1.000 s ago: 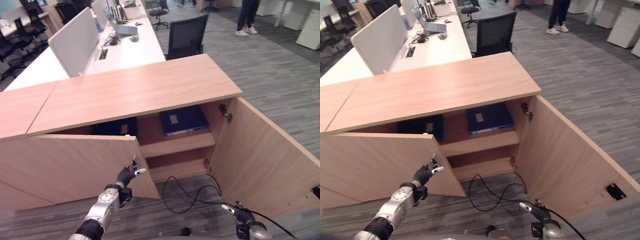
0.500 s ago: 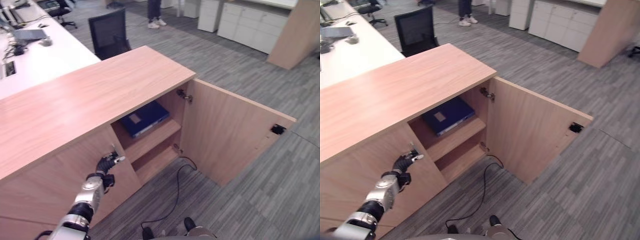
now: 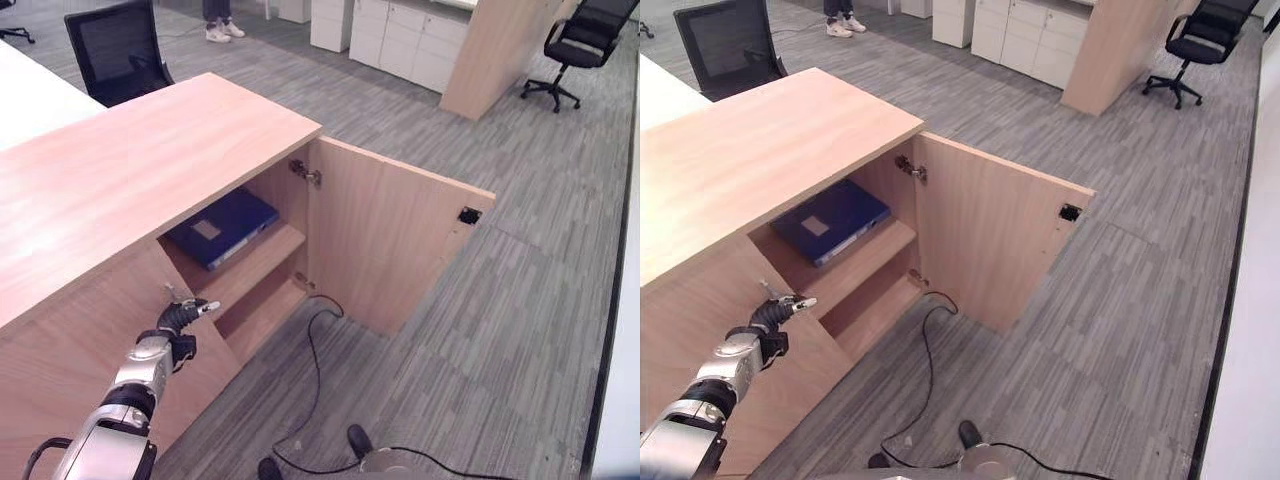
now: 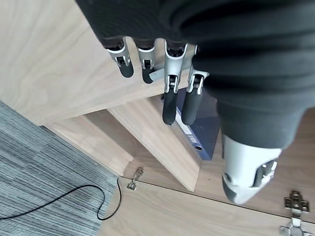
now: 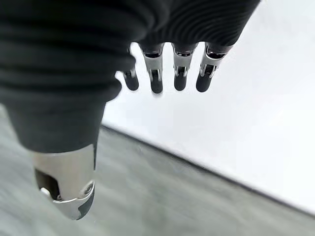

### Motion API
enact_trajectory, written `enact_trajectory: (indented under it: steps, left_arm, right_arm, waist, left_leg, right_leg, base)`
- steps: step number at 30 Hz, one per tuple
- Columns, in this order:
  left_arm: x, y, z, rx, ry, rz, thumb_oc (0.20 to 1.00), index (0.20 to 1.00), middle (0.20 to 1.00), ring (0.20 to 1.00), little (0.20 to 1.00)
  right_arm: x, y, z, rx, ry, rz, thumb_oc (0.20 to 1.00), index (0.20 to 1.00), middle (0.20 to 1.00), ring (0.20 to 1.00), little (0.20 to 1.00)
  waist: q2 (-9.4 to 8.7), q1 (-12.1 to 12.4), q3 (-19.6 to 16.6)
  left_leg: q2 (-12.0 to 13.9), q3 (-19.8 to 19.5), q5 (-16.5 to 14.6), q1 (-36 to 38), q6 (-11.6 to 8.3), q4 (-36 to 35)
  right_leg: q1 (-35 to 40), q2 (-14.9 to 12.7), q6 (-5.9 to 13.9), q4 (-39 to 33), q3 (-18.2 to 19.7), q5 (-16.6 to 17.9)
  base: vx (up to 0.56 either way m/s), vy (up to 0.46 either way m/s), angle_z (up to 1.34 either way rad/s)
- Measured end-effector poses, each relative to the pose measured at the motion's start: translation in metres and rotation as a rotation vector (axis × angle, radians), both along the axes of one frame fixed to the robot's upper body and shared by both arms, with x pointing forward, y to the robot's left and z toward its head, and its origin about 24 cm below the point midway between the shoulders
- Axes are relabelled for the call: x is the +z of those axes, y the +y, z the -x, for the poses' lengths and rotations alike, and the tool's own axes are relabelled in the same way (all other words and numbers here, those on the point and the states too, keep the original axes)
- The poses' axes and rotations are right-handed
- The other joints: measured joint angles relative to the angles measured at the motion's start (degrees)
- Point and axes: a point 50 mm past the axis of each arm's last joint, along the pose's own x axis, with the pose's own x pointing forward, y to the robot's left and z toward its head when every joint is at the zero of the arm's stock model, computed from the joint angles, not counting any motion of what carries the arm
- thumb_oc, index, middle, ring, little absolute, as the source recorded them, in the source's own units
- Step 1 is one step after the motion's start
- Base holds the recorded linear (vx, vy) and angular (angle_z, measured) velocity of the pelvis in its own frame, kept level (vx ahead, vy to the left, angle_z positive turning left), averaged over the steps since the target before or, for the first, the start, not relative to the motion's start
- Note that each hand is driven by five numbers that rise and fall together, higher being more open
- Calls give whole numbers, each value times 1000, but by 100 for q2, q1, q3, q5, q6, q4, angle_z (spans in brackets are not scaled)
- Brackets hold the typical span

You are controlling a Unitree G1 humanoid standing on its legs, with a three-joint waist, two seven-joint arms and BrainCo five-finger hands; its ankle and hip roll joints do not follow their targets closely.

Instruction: Put the empty folder in the office cabinet

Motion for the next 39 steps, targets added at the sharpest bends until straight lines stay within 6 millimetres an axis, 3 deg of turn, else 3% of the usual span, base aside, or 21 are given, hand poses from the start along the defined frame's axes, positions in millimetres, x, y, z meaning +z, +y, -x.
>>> enact_trajectory:
  steps: [2,4,6,8,10,15,19,21,26,39]
  left_arm:
    - [-2,1,3,12,5,-3,1000,1000,1000,1000,1000]
    - [-8,-4,9,22,3,15,1000,1000,1000,1000,1000]
    - [-17,-7,28,74,-30,51,1000,1000,1000,1000,1000]
    - [-26,-26,35,43,-35,102,1000,1000,1000,1000,1000]
    - [-27,-35,38,20,-51,121,1000,1000,1000,1000,1000]
    - [-22,-52,35,-97,-90,159,1000,1000,1000,1000,1000]
    - [-14,-84,25,-187,-182,248,1000,1000,1000,1000,1000]
    - [-15,-96,24,-205,-192,287,1000,1000,1000,1000,1000]
    - [-20,-100,31,-205,-178,309,1000,1000,1000,1000,1000]
    - [-17,-109,31,-250,-187,320,1000,1000,1000,1000,1000]
  right_arm:
    - [9,-11,-34,64,-125,77,1000,1000,1000,1000,1000]
    - [10,-9,-76,92,-299,109,1000,1000,1000,1000,1000]
    - [9,9,-132,204,-538,119,1000,1000,1000,1000,1000]
    - [10,38,-177,317,-702,88,1000,1000,1000,1000,1000]
    - [12,55,-198,374,-791,77,1000,1000,1000,1000,1000]
    - [3,74,-208,390,-828,37,1000,1000,1000,1000,1000]
    - [-14,106,-210,376,-871,-35,1000,1000,1000,1000,1000]
    - [-19,111,-208,364,-871,-54,1000,1000,1000,1000,1000]
    - [-17,120,-213,393,-908,-83,1000,1000,1000,1000,1000]
    - [-21,140,-220,408,-949,-128,1000,1000,1000,1000,1000]
  waist:
    - [22,-2,-37]
    - [47,45,-53]
    - [86,21,-73]
    - [148,196,-116]
    - [150,300,-127]
    - [92,381,-168]
    - [129,353,-210]
    - [213,360,-261]
    - [372,333,-364]
    - [304,435,-340]
  left_leg:
    - [36,5,19,11,-12,-1]
    - [58,13,44,41,-31,0]
    - [70,38,76,181,26,0]
    - [66,20,24,251,24,1]
    - [64,3,31,273,10,15]
    - [64,-83,28,314,14,54]
    - [72,-154,-40,391,33,-1]
    - [71,-169,-64,375,-3,-2]
    - [86,-200,-34,370,21,-1]
    - [86,-283,-17,395,-3,-1]
  right_leg:
    - [12,34,-17,-30,-16,39]
    - [76,67,-71,-54,-48,83]
    - [232,92,-95,-211,9,160]
    - [340,80,-120,-255,-4,177]
    - [385,72,-130,-276,-27,185]
    - [526,38,-128,-370,-157,185]
    - [664,-4,-89,-457,-267,156]
    - [662,-25,-95,-491,-280,152]
    - [698,-18,-96,-552,-303,158]
    - [765,-34,-94,-558,-419,157]
  base:
    - [11,57,-1]
    - [16,51,-13]
    - [-8,24,-17]
    - [-10,42,6]
    - [-5,23,9]
    - [-5,12,10]
    - [-18,8,3]
    - [-18,12,6]
    - [-8,0,1]
    - [-27,-1,3]
